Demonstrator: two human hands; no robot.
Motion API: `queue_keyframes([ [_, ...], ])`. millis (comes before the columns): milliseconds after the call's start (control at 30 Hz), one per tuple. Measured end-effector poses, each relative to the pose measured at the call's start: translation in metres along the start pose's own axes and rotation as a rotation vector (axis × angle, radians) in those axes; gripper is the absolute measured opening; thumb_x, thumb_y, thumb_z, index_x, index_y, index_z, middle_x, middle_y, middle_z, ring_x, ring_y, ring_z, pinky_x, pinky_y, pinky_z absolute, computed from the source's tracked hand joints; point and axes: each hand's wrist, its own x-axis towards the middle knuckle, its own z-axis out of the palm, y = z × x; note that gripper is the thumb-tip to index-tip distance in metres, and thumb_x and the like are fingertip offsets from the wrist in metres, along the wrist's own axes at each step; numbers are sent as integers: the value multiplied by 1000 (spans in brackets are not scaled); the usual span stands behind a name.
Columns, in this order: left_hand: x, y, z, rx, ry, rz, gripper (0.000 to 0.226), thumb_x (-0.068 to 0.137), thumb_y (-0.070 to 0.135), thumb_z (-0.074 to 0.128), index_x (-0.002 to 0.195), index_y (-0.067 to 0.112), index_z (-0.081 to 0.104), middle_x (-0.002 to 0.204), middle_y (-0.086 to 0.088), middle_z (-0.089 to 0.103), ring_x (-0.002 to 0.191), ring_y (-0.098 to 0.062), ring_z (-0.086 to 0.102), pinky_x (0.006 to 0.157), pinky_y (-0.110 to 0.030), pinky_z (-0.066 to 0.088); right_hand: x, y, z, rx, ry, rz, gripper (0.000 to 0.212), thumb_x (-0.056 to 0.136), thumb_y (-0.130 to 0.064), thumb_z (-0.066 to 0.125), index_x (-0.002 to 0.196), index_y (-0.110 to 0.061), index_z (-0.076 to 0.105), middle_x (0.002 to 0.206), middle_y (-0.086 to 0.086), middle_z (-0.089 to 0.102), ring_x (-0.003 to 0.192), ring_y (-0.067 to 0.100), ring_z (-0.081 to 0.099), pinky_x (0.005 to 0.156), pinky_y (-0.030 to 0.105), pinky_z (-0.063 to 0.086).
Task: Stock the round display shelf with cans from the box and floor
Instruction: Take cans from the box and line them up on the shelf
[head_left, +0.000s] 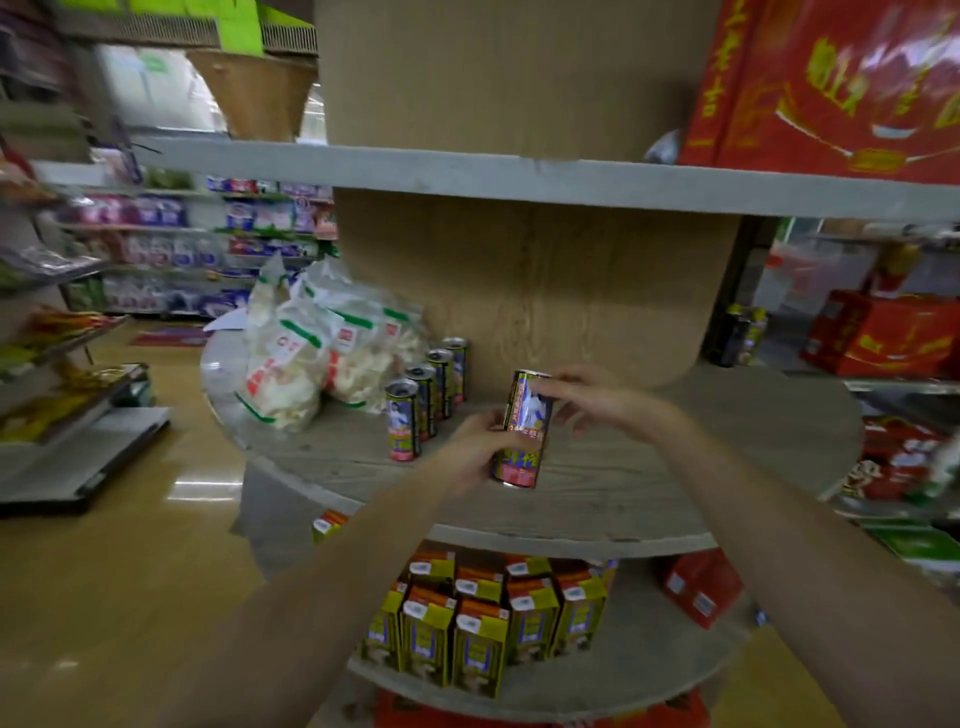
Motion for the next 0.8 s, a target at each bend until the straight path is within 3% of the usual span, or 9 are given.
queue_keyframes([
  [133,-5,8,-61,148,-63,-65,49,63,5,77,112,7,68,108,-13,71,97,-25,68,91,-40,50,27,-25,40,-17,38,-38,48,65,-38,88,101,-12,69,92,11,74,74,16,62,58,28,46],
  [267,-6,10,-117,358,-48,-87,32,76,14,80,107,19,70,106,2,73,98,-10,65,81,-28,48,54,-42,91,-151,42,-31,43,62,-33,91,95,-15,70,85,5,74,67,9,60,54,23,43],
  [367,-2,5,-153,336,-41,-40,49,73,8,84,118,12,66,110,-5,72,97,-12,67,77,-27,54,74,-48,127,-184,81,-14,45,61,-34,92,93,-10,69,74,1,66,63,11,56,51,25,42],
  [467,1,1,-184,355,20,17,49,67,-7,84,110,7,66,88,-1,72,82,-8,68,68,-26,54,87,-56,149,-236,72,4,50,61,-35,92,94,-5,69,74,3,61,63,11,53,50,24,41],
  [567,5,3,-206,393,44,42,47,63,-16,82,105,-2,65,86,-3,71,81,-10,68,68,-22,54,97,-67,164,-264,39,31,51,66,-35,90,98,-1,67,76,5,61,63,11,56,47,22,46],
  [667,11,4,-224,442,50,73,43,60,-14,84,90,9,64,69,13,66,63,6,62,58,-12,48,105,-76,175,-248,5,50,51,72,-32,86,104,2,64,82,12,65,64,13,61,54,28,52],
  [800,18,-5,-243,535,98,97,56,41,22,98,89,20,70,85,4,75,86,-14,71,77,-36,59,118,-74,186,-171,23,75,48,80,-22,81,108,8,58,91,25,69,63,20,65,70,40,59],
])
